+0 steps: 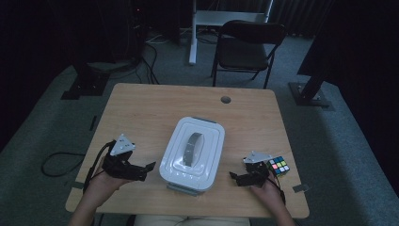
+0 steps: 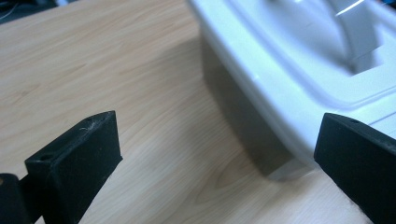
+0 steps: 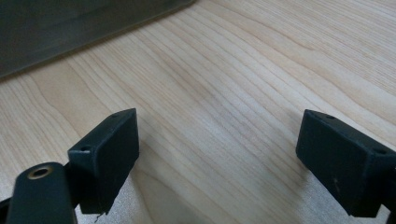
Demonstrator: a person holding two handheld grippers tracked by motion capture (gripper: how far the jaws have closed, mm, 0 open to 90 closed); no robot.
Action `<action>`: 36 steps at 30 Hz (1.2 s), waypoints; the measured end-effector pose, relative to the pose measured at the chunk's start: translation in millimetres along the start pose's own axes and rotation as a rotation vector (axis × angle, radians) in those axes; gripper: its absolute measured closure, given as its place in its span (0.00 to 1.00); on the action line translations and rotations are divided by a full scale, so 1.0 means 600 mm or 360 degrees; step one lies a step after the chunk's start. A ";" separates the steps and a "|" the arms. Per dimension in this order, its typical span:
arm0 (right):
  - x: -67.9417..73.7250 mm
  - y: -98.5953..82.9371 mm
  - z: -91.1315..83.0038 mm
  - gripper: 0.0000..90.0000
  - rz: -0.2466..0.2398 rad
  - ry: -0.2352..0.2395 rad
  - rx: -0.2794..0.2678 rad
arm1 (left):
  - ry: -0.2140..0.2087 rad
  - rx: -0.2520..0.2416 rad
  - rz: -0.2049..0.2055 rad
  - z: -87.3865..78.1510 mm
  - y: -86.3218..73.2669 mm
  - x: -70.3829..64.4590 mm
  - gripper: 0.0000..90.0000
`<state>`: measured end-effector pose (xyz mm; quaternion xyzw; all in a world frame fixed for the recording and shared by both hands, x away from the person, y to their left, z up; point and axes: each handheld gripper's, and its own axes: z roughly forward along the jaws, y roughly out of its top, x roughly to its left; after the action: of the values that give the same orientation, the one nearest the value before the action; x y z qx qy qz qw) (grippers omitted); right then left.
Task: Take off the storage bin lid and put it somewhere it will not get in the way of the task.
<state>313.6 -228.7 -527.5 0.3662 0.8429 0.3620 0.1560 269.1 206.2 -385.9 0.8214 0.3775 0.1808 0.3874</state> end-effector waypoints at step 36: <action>0.000 0.000 0.000 0.14 0.0001 0.0000 0.0001 | -0.0284 0.0048 0.0129 0.108 0.102 -0.106 0.04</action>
<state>313.6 -228.7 -527.5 0.3666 0.8428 0.3619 0.1559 295.4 100.0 -379.9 0.8546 0.3106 0.1167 0.3994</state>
